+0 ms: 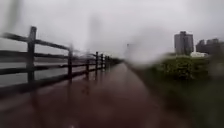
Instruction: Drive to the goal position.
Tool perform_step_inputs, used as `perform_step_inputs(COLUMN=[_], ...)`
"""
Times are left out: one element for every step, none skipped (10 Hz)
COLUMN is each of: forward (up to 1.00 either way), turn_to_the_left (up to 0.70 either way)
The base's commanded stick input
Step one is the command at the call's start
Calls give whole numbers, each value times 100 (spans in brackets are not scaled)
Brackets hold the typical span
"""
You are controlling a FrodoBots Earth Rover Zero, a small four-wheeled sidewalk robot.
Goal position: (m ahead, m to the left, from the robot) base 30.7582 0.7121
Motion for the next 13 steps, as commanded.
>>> perform_step_inputs(forward=[100,100,100,100,100,100,100,100,100,100,100,100,100], turn_to_the_left=[0,0,0,0,0,0,0,0,0,0,0,-12,-30])
